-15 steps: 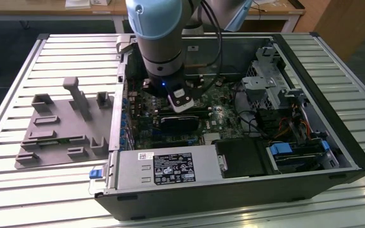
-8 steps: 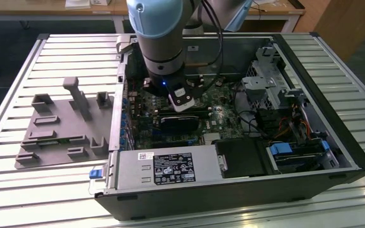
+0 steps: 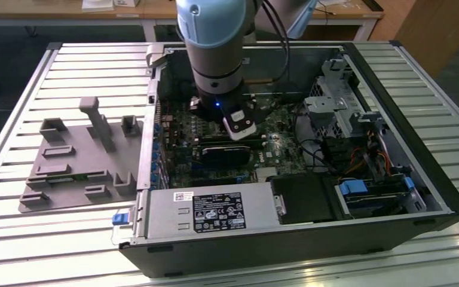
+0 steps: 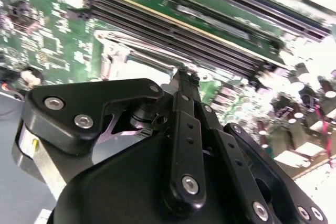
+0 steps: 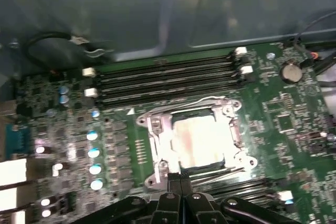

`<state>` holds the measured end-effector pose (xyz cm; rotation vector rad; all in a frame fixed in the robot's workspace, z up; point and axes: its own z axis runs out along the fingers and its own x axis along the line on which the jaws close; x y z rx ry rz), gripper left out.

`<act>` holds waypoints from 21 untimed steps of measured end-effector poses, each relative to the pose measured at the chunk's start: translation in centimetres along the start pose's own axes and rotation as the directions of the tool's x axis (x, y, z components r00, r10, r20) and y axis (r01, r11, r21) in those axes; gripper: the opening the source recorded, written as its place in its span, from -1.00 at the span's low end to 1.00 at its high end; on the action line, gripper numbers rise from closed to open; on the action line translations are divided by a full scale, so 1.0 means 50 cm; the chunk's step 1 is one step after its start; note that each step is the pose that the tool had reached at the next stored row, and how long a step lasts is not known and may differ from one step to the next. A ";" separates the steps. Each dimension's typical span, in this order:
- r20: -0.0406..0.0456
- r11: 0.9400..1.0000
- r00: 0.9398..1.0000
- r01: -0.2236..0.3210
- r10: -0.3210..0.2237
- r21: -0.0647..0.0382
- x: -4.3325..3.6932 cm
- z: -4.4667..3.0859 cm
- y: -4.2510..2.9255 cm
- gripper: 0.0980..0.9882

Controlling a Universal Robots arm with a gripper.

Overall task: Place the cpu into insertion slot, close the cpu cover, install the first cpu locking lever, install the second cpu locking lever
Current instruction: 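Install the second cpu locking lever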

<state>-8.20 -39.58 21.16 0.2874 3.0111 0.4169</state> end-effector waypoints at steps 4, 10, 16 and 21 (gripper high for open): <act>0.000 1.000 1.000 0.000 0.000 0.000 -0.013 0.002 0.005 -0.99; 0.000 1.000 1.000 0.000 0.000 0.000 -0.021 0.007 0.017 -0.99; 0.003 1.000 1.000 0.001 -0.001 0.014 -0.023 0.013 0.038 -0.99; 0.007 0.999 1.000 0.004 -0.004 0.039 -0.026 0.017 0.051 -0.99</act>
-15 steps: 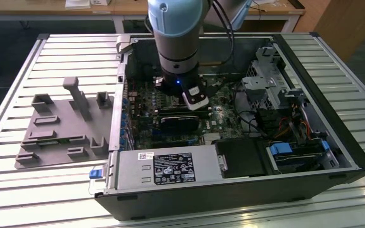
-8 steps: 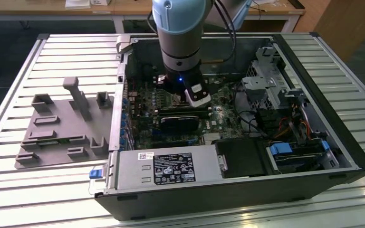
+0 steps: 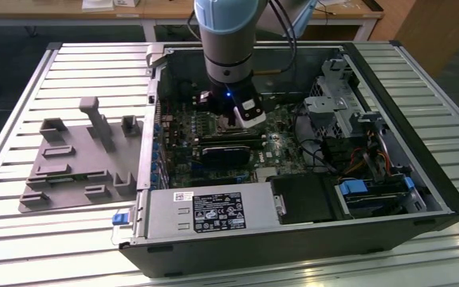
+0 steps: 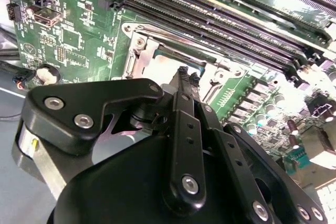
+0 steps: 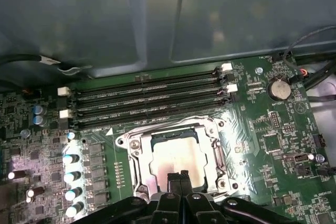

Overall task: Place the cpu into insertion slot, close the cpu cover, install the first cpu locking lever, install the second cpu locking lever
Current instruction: 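Install the second cpu locking lever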

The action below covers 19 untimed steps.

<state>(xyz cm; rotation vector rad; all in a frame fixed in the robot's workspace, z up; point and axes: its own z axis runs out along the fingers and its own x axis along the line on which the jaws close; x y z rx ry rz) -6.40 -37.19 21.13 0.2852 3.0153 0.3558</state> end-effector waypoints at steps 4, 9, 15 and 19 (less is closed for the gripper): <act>0.003 1.000 1.000 0.000 0.000 0.015 -0.005 0.002 0.007 -0.99; 0.004 1.000 1.000 0.001 -0.001 0.019 -0.008 0.006 0.019 -0.99; 0.007 0.999 1.000 0.003 -0.003 0.037 -0.005 0.010 0.038 -0.99; 0.009 0.999 1.000 0.004 -0.004 0.050 -0.004 0.011 0.044 -0.99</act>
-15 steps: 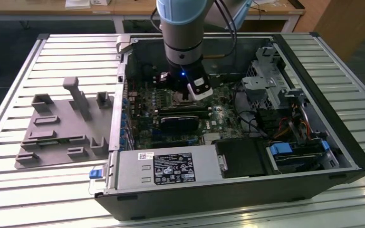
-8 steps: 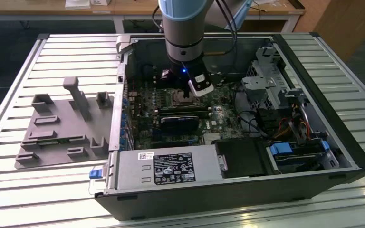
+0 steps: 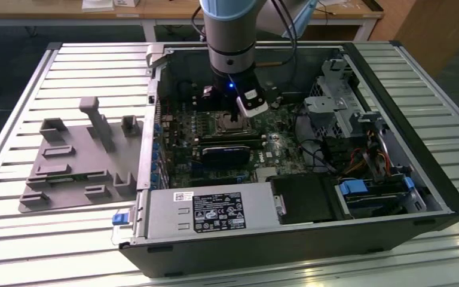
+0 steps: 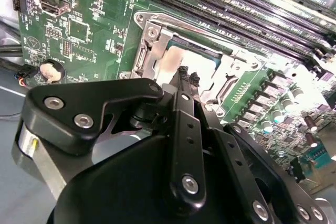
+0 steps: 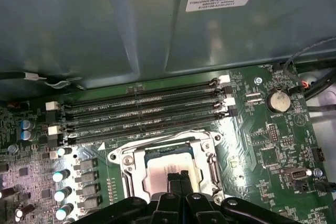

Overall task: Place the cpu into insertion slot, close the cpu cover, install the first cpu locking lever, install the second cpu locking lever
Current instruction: 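Install the second cpu locking lever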

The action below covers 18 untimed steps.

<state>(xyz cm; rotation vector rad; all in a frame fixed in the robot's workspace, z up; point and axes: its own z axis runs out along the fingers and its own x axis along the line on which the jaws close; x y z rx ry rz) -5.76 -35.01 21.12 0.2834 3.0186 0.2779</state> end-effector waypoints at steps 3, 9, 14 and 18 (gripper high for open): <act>0.002 1.000 1.000 0.001 -0.001 0.011 0.000 -0.002 0.002 -0.99; 0.004 1.000 1.000 0.003 -0.003 0.023 -0.001 -0.016 0.005 -0.99; 0.008 0.999 1.000 0.005 -0.005 0.045 -0.002 -0.029 0.008 -0.99; 0.011 0.998 1.000 0.007 -0.008 0.064 -0.002 -0.037 0.010 -0.99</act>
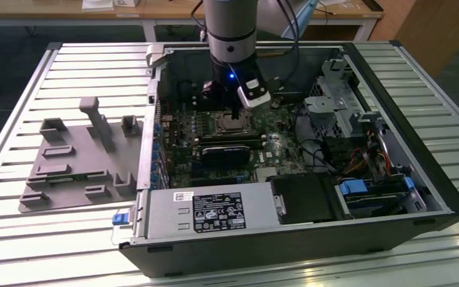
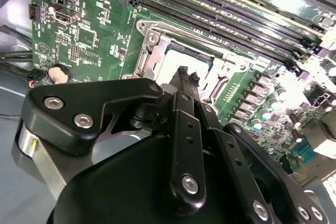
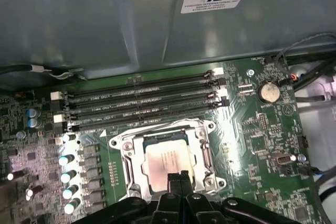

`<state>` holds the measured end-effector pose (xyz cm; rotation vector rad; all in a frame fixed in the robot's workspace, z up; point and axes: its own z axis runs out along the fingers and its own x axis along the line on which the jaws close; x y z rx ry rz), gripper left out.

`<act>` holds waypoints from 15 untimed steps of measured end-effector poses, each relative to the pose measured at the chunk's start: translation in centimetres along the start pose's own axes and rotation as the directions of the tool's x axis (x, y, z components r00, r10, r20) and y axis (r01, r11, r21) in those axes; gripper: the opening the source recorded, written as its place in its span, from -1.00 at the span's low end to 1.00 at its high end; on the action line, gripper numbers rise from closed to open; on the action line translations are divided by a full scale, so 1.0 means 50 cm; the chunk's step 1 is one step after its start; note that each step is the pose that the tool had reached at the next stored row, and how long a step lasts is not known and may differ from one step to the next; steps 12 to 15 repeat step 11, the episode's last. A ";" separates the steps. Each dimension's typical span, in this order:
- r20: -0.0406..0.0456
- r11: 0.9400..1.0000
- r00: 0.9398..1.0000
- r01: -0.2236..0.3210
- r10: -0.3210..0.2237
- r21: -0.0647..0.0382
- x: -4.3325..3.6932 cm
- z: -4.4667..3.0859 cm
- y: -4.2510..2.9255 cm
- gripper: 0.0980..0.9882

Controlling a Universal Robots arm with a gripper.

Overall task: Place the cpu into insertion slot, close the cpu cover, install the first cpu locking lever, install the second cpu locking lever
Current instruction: 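Install the second cpu locking lever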

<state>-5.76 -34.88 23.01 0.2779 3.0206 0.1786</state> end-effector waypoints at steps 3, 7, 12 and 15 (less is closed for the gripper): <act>0.002 1.000 1.000 0.001 -0.001 0.012 -0.001 -0.006 0.001 -0.99; 0.003 1.000 1.000 0.002 -0.002 0.017 -0.001 -0.008 0.002 -0.99; 0.003 1.000 1.000 0.002 -0.002 0.018 -0.001 -0.008 0.002 -0.99; 0.003 1.000 1.000 0.002 -0.002 0.018 -0.001 -0.008 0.002 -0.99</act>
